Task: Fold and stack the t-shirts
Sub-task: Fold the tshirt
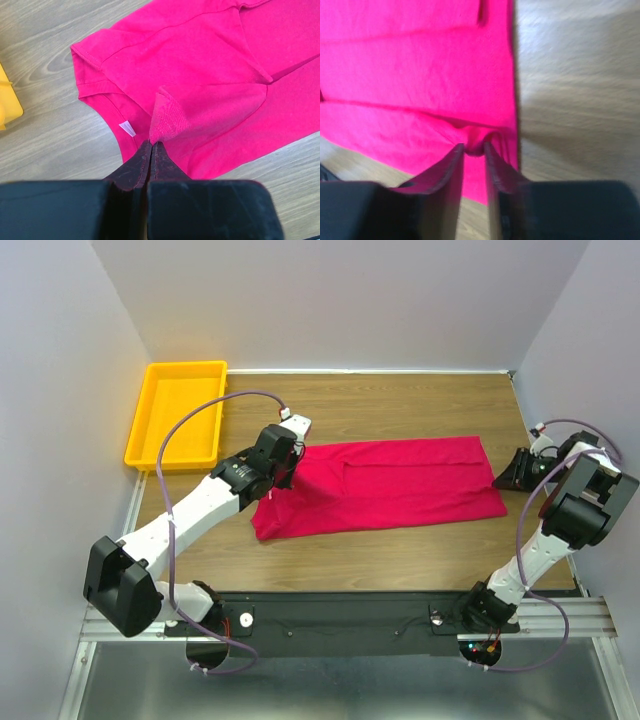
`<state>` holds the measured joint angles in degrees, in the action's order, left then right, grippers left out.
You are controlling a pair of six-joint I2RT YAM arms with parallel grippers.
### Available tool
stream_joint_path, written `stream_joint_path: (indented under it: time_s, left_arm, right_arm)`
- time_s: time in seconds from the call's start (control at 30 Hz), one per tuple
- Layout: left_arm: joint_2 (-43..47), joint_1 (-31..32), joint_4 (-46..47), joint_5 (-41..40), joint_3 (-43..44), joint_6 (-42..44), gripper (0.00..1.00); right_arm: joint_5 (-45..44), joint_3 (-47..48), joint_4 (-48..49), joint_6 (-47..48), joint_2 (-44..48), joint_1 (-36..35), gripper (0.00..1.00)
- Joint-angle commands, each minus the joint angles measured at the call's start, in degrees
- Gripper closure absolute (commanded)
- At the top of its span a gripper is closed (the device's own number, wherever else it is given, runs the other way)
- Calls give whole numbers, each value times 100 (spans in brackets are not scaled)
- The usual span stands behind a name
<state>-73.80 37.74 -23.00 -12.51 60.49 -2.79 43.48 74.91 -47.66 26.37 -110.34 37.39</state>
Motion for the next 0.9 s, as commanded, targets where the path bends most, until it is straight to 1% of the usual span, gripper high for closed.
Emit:
stream_joint_path:
  time_s: [0.0,0.03,0.1,0.33,0.4,0.53,0.6,0.73,0.87]
  left_arm:
    - [15,-30,191,-76,95,68,100]
    - [6,-38,200,-58,112,68,100]
    - [-20,-38,200,-58,130,59,100]
    - [-64,-47,209,-93,235,94,100]
    - [-73,-47,209,-111,253,120,100]
    - [-117,-47,235,-137,305,147,100]
    - [-126,-47,279,-146,306,191,100]
    - [-222,-56,340,-164,349,244,100]
    - [-310,-56,446,-76,463,559,100]
  right_arm:
    - [-94,208,695,-648,136,-30,65]
    - [-147,182,801,-764,223,-30,59]
    - [-208,155,1029,-1010,329,-30,51]
    - [-209,-38,1434,-1257,584,-30,50]
    - [-60,-100,1505,-1283,716,-30,50]
    - [641,-231,1479,-1284,953,-38,54]
    - [819,-389,1470,-1257,1093,-56,54]
    - [934,-723,1452,-1178,1304,-100,54]
    - [899,-1065,1444,-1055,1410,-100,54]
